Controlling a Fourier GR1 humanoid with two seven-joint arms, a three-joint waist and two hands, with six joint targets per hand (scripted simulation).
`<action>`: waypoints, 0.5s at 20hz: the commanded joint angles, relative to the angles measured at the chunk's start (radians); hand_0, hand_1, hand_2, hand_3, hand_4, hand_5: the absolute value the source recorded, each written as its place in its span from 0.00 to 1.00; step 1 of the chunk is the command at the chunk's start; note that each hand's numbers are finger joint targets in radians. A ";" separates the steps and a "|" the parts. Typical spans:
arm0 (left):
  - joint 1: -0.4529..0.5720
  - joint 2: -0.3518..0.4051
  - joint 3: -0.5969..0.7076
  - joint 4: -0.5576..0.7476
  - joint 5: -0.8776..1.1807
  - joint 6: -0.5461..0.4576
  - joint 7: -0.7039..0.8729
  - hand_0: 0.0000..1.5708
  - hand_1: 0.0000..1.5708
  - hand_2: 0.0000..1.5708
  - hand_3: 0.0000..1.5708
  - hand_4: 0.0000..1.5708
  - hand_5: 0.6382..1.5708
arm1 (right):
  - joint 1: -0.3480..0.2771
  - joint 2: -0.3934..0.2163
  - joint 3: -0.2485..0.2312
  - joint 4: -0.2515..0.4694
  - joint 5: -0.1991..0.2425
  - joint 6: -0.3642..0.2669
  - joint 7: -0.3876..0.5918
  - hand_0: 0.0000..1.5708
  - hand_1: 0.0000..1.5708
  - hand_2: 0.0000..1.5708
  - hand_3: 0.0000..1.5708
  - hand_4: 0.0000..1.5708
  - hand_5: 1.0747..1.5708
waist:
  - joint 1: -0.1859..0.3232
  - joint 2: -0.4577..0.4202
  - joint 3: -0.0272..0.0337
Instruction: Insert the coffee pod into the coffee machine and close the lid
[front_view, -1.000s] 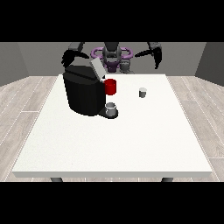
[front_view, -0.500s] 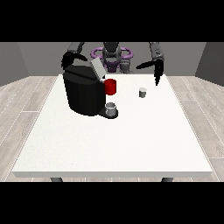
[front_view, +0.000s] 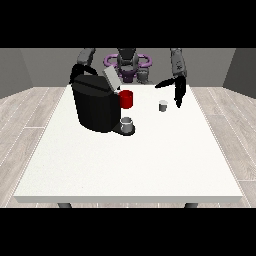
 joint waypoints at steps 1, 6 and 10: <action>-0.004 -0.018 -0.049 0.063 -0.077 0.020 0.014 0.00 0.00 0.00 0.00 0.00 1.00 | 0.021 -0.003 0.017 0.007 0.032 -0.021 0.052 0.00 0.00 0.00 0.00 0.27 1.00 | -0.003 -0.052 0.0000; -0.056 0.032 -0.035 0.123 -0.116 0.000 -0.010 0.07 0.07 0.32 0.00 0.00 1.00 | -0.002 -0.036 -0.028 0.076 -0.010 0.013 0.005 0.00 0.00 0.00 0.00 0.26 1.00 | 0.006 -0.034 0.0001; -0.030 -0.020 -0.042 0.222 -0.161 0.079 -0.034 0.44 0.44 0.50 0.27 0.00 1.00 | 0.013 -0.001 0.019 0.048 0.032 -0.024 0.014 0.00 0.00 0.00 0.00 0.27 1.00 | -0.006 -0.033 -0.0001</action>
